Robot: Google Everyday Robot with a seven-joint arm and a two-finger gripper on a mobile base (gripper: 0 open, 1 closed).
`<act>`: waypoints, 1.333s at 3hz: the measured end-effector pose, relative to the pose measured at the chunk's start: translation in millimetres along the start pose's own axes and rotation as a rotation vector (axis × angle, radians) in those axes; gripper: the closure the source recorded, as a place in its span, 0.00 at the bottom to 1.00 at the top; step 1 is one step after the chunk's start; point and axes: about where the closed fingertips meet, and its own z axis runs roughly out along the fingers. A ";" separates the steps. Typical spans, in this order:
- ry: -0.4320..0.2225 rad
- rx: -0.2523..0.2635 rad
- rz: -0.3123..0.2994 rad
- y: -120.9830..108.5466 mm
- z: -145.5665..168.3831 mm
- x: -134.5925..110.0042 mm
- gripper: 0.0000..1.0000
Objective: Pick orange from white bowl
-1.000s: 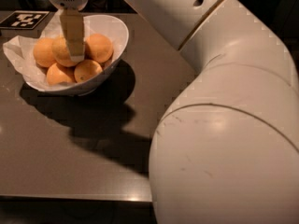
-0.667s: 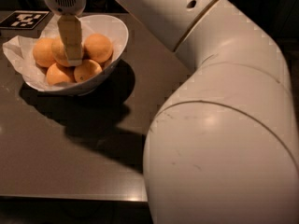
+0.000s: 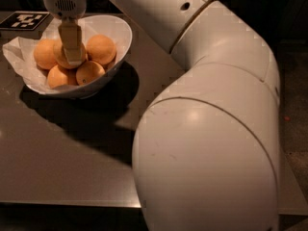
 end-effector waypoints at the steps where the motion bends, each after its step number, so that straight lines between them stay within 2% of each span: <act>1: -0.004 -0.016 0.010 -3.3 8.1 2.7 0.27; 2: 0.005 -0.016 0.008 -10.4 11.3 6.9 0.26; 4: 0.008 -0.025 -0.042 -20.5 19.8 -3.3 0.27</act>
Offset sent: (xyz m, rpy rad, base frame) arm 0.0130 -0.0208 -0.0088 -0.0777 0.0590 -0.0138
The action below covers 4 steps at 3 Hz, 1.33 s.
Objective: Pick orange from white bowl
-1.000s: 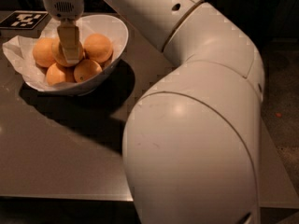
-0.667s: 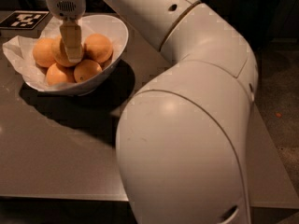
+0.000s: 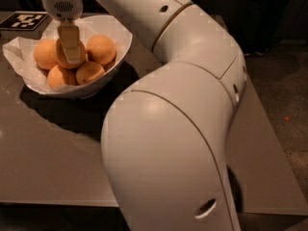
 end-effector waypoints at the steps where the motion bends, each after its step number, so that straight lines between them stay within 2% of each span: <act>1: -0.013 -0.019 -0.012 -2.3 9.1 -2.5 0.27; 3: -0.047 -0.055 -0.012 -2.6 23.2 -1.6 0.24; 4: -0.048 -0.056 -0.012 -2.6 23.4 -1.6 0.42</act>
Offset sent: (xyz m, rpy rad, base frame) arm -0.0080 -0.0139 -0.0201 -0.0577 0.1199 0.0270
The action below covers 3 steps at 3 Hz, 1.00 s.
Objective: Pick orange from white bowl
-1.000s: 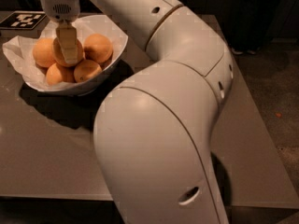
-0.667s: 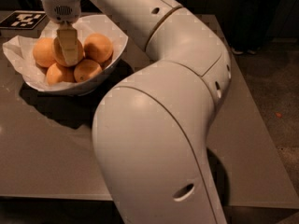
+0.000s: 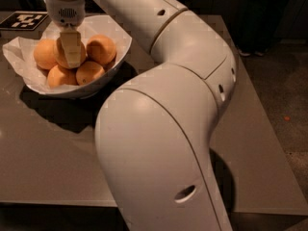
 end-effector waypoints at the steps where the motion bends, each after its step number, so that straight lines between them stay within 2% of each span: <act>1: 0.000 0.000 0.000 0.0 0.0 0.0 0.65; 2: 0.000 0.000 0.000 0.0 0.0 0.0 0.89; 3: -0.020 0.067 -0.005 3.2 -16.9 -0.6 1.00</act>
Offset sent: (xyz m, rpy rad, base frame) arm 0.0000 0.0000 0.0000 0.0000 0.0000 0.0000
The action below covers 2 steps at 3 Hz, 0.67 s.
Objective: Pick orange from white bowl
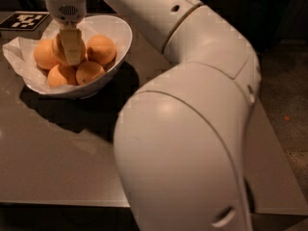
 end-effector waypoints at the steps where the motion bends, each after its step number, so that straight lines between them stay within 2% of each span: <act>1: -0.067 0.089 -0.017 20.4 -31.9 1.6 1.00; 2: -0.121 0.162 -0.026 43.7 -56.2 5.9 1.00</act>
Offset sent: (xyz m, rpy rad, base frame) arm -0.0789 -0.0593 0.0628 0.2575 -0.1806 0.0381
